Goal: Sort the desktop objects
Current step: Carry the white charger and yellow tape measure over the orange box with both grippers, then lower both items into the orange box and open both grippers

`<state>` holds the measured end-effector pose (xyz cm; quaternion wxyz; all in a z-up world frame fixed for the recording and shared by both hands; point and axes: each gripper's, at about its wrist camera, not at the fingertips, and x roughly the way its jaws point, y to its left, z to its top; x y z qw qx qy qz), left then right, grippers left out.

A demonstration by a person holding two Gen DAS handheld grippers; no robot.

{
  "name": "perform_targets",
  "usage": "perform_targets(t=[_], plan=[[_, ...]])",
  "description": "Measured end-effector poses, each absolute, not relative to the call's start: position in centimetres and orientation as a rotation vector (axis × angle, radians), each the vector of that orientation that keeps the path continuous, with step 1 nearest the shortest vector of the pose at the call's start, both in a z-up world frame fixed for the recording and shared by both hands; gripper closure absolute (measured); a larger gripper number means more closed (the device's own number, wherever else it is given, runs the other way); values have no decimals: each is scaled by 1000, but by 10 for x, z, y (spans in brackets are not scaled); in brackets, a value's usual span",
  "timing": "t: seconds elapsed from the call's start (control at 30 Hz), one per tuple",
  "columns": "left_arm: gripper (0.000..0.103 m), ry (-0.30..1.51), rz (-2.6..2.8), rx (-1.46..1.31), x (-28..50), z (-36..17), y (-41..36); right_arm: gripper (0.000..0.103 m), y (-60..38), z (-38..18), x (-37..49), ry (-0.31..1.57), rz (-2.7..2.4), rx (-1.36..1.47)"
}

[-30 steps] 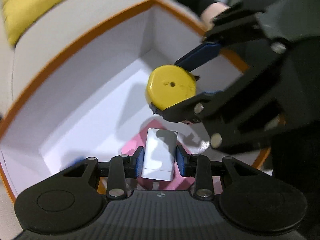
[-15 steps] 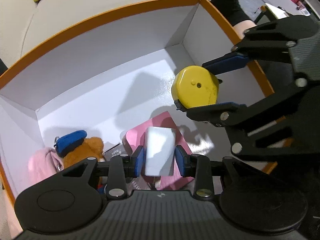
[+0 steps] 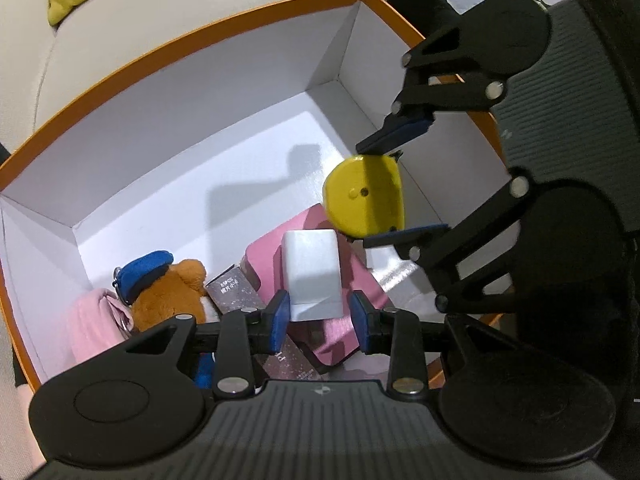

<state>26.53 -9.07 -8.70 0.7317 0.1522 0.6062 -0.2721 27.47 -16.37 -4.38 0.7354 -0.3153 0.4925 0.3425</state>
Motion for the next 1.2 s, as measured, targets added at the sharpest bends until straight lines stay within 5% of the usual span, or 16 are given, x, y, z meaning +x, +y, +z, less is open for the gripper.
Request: perform_targets(t=[0.47,0.67,0.83,1.2], plan=[[67,1343,-711,220,266,-100,-87,49,-165,-51,292,1047,765,-681],[66,1145,-846,510,246,-73,-96,48,-176,-37,290,1025,742,-673],[51,985,-936,894,230,-77,-114,48,-175,-37,289,1051,801,-686],[49,1074,-1054,793,259,-87,-133,48,-173,-50,292,1082,820,-684]])
